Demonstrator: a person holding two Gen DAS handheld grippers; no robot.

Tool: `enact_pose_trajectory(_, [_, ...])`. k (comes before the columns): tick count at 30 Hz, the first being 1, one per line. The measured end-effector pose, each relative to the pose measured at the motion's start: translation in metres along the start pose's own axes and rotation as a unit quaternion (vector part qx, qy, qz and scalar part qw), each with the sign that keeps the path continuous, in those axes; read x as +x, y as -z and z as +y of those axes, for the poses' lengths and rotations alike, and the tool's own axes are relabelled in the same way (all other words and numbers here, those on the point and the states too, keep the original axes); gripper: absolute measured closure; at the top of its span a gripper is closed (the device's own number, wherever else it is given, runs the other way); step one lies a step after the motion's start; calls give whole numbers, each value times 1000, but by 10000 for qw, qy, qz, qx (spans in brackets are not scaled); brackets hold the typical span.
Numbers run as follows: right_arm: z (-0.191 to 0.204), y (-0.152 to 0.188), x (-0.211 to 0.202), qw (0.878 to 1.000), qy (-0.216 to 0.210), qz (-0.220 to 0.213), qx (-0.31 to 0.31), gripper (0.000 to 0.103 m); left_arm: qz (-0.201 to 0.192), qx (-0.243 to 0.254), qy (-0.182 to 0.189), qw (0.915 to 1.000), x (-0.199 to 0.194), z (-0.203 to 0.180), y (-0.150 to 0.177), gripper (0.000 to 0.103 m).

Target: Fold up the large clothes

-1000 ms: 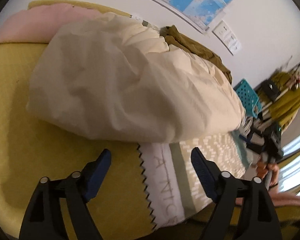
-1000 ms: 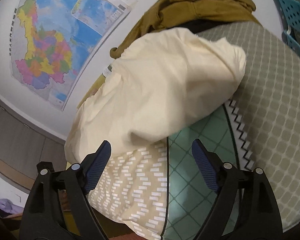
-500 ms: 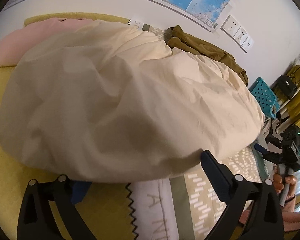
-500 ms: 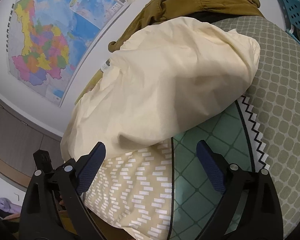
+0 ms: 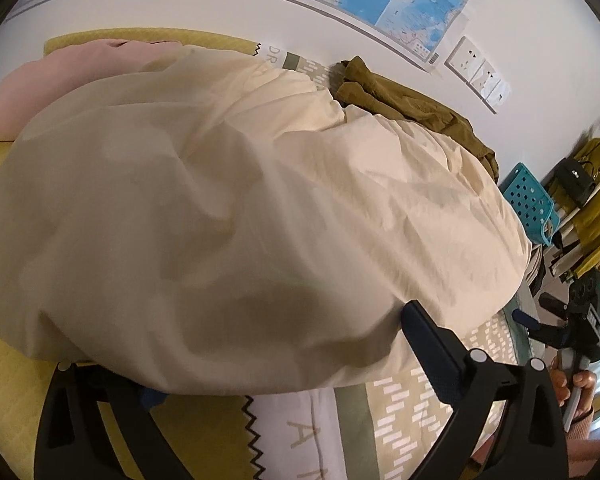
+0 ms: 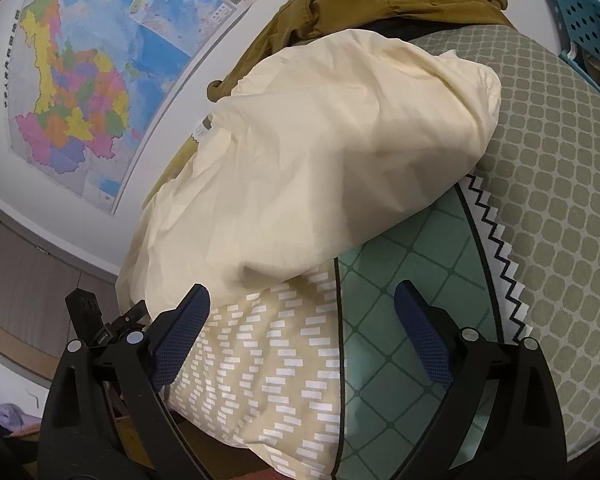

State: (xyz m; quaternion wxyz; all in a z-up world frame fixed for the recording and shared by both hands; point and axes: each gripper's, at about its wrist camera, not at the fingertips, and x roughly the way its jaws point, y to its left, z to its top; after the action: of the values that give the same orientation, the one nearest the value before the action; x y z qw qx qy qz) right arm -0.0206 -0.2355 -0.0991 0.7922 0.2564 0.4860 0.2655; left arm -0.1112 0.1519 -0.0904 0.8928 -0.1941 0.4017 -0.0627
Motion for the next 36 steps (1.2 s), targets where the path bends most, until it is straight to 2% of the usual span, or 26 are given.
enact_pose_trajectory(7, [-1, 2, -2, 9998, 69, -48, 152, 11, -5, -152, 116, 9998, 2, 4, -7, 7])
enact_pose_trajectory(12, [-1, -7, 3, 9994, 82, -164, 308, 5, -106, -553, 204, 9982, 4, 12, -14, 7])
enact_pose_trajectory(16, [2, -30, 21, 9984, 7, -267, 494, 5, -156, -900, 198, 9956, 9, 14, -25, 7])
enact_pose_trajectory(18, [6, -39, 32, 9980, 99, -364, 516, 5, -150, -959, 207, 9951, 12, 14, -29, 7])
enact_pose_trajectory(23, [15, -53, 56, 9975, 24, -518, 484, 5, -179, -1060, 265, 9939, 18, 16, -38, 7])
enact_pose_trajectory(26, [24, -57, 68, 9975, 112, -593, 364, 4, -194, -1087, 187, 9937, 24, 14, -43, 7])
enact_pose_trajectory(28, [27, -61, 75, 9976, 23, -589, 361, 5, -216, -1095, 113, 9937, 28, 12, -46, 7])
enact_pose_trajectory(30, [30, -64, 81, 9977, -91, -604, 286, 9, -235, -1065, 31, 9940, 30, 11, -48, 11])
enact_pose_trajectory(31, [31, -64, 84, 9979, -121, -583, 272, 21, -261, -1063, -80, 9940, 30, 11, -49, 15])
enact_pose_trajectory(32, [32, -64, 87, 9984, -137, -510, 221, 36, -300, -1106, -183, 9932, 29, 13, -49, 29])
enact_pose_trajectory(33, [30, -65, 88, 9985, -166, -492, 196, 41, -318, -1155, -237, 9925, 29, 16, -49, 38])
enact_pose_trajectory(34, [28, -65, 89, 9984, -247, -459, 207, 46, -314, -1197, -180, 9921, 29, 20, -50, 39])
enact_pose_trajectory(36, [25, -67, 89, 9982, -363, -395, 281, 46, -287, -1224, -54, 9921, 30, 25, -53, 39])
